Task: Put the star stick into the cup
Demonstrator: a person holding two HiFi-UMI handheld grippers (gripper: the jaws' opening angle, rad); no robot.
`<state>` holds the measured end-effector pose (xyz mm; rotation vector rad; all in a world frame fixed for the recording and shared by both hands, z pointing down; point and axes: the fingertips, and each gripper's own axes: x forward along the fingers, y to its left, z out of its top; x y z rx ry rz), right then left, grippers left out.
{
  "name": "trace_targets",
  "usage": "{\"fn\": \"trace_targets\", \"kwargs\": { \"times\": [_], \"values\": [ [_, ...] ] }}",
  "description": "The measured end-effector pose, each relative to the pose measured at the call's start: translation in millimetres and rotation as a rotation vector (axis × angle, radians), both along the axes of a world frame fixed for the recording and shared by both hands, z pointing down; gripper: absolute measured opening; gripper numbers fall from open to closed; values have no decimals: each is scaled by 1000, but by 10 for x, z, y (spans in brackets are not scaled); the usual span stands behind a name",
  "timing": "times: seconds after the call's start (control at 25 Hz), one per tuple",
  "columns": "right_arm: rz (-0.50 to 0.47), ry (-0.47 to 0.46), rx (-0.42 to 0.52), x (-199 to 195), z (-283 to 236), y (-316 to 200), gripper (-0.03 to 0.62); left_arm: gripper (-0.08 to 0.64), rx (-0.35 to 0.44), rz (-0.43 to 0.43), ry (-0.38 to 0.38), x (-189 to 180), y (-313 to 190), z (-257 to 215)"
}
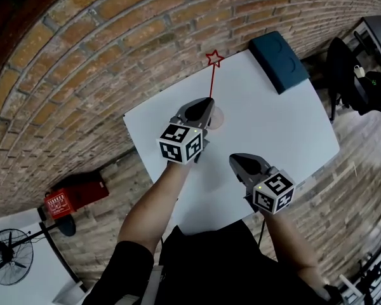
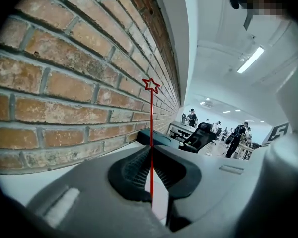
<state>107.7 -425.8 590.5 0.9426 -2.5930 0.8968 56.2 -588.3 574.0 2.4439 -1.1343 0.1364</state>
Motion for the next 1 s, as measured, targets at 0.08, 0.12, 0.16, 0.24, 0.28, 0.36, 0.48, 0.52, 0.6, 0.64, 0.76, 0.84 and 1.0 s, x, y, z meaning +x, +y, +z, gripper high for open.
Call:
{"fn": "trace_targets", "kwargs": {
  "times": [0.08, 0.12, 0.16, 0.24, 0.28, 0.36, 0.48, 0.52, 0.6, 0.64, 0.76, 0.84, 1.0],
  "values": [
    [3, -6, -2, -3, -14, -3, 0, 15, -6, -14, -11, -33, 8, 54],
    [4, -8, -2, -4, -21, -4, 0, 15, -9, -14, -17, -40, 25, 79],
    [5, -8, -2, -4, -26, -5, 0, 15, -14, -11, -24, -44, 46, 106],
    [6, -5, 1, -7, -36, -11, 0, 15, -26, -1, -35, -45, 94, 158],
    [7, -4, 2, -9, -42, -15, 0, 15, -33, 4, -40, -44, 118, 184],
    [11, -2, 5, -10, -56, -27, 0, 15, -50, 21, -54, -31, 164, 248],
    [20, -3, 9, -4, -75, -36, 0, 15, -83, 52, -105, 14, 219, 379],
    [23, -4, 8, 1, -76, -31, 0, 15, -92, 62, -130, 30, 235, 423],
    [29, -4, 5, 23, -64, -5, 0, 15, -103, 84, -175, 70, 274, 489],
    [33, -2, 2, 39, -56, 13, 0, 15, -105, 96, -189, 94, 295, 509],
    [48, -1, -6, 96, -34, 57, 0, 23, -103, 126, -225, 147, 339, 542],
    [58, -1, -9, 134, -25, 72, 0, 35, -100, 132, -246, 160, 344, 558],
    [73, -1, -5, 195, -31, 97, 0, 76, -99, 133, -273, 186, 350, 567]
  ]
}}
